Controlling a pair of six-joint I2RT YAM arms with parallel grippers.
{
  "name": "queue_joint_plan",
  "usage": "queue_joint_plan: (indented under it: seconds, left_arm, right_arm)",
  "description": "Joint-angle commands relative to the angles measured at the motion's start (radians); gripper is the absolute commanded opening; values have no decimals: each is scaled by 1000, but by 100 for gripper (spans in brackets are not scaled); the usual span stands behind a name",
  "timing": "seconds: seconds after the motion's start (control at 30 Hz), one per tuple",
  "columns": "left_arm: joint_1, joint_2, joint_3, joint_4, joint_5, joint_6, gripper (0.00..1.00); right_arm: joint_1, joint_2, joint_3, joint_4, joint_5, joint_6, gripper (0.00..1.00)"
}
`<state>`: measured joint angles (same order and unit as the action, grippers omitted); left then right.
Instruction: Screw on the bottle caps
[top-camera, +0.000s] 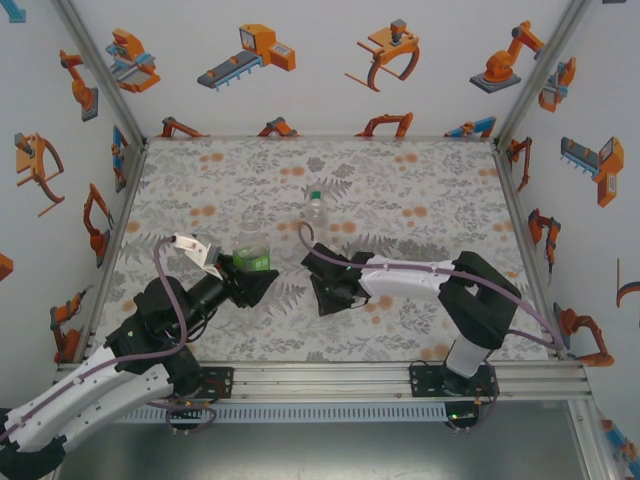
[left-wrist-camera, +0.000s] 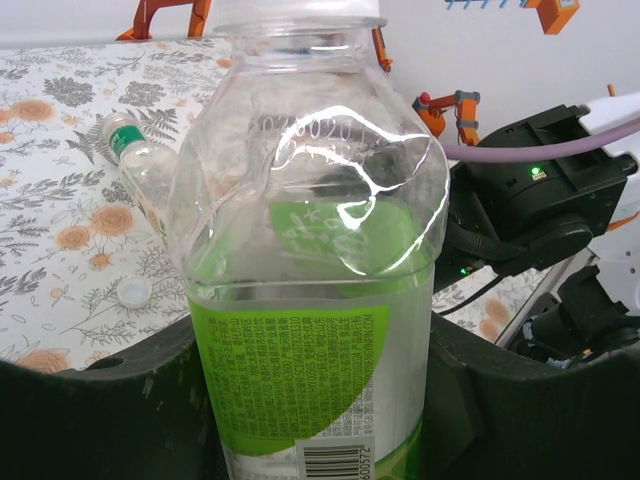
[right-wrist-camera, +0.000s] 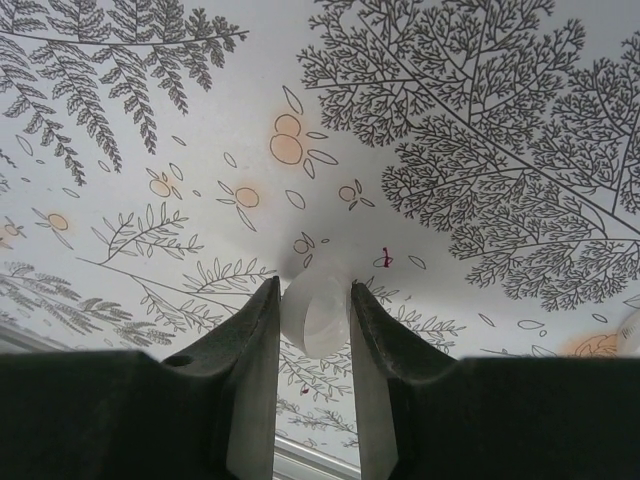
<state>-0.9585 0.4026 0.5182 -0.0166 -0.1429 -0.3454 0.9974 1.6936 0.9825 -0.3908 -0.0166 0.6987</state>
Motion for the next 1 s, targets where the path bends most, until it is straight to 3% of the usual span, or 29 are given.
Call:
queue_joint_plan:
  seconds: [0.0, 0.43, 0.97]
  left_arm:
    - [4, -2, -7, 15, -19, -13, 0]
    - [4, -3, -9, 13, -30, -17, 0]
    - [4, 14, -5, 20, -37, -21, 0]
  right_arm:
    - [-47, -36, -54, 64, -78, 41, 27]
    - [-133, -75, -143, 81, -93, 46, 43]
    - [-140, -97, -140, 53, -48, 33, 43]
